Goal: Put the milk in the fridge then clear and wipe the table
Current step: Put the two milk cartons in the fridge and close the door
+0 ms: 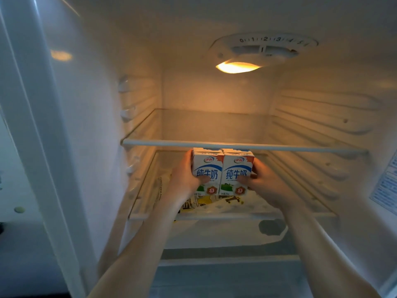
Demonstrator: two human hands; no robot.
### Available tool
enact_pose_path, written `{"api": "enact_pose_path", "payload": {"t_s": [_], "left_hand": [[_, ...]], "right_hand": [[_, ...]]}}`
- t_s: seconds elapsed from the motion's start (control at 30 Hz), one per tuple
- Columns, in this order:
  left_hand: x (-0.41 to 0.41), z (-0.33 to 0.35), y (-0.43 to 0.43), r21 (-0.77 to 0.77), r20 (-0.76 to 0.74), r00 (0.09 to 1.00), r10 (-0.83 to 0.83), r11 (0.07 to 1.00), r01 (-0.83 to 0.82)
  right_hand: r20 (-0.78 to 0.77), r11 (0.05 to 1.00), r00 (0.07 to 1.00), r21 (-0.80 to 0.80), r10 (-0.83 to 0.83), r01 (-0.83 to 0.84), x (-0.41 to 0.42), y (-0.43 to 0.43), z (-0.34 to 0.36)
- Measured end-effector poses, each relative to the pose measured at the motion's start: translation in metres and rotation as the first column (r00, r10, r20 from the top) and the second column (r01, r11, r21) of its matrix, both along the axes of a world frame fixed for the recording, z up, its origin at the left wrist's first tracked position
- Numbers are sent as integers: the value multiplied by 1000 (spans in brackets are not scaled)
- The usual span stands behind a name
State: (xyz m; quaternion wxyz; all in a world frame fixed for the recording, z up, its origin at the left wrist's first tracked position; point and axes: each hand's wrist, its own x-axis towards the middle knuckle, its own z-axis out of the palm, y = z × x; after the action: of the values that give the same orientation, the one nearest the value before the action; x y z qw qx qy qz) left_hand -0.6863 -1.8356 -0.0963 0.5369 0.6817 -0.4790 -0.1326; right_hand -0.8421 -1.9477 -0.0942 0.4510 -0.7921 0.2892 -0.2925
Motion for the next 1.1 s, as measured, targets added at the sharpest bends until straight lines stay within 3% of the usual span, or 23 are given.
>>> {"api": "enact_pose_path", "payload": {"t_s": [0.53, 1.1], "left_hand": [[22, -1, -59, 58, -106, 994, 5, 998, 1], [29, -4, -69, 119, -107, 994, 28, 993, -15]], "right_hand": [[20, 975, 998, 217, -59, 53, 35, -52, 5], [-16, 957, 999, 288, -39, 42, 44, -62, 3]]}}
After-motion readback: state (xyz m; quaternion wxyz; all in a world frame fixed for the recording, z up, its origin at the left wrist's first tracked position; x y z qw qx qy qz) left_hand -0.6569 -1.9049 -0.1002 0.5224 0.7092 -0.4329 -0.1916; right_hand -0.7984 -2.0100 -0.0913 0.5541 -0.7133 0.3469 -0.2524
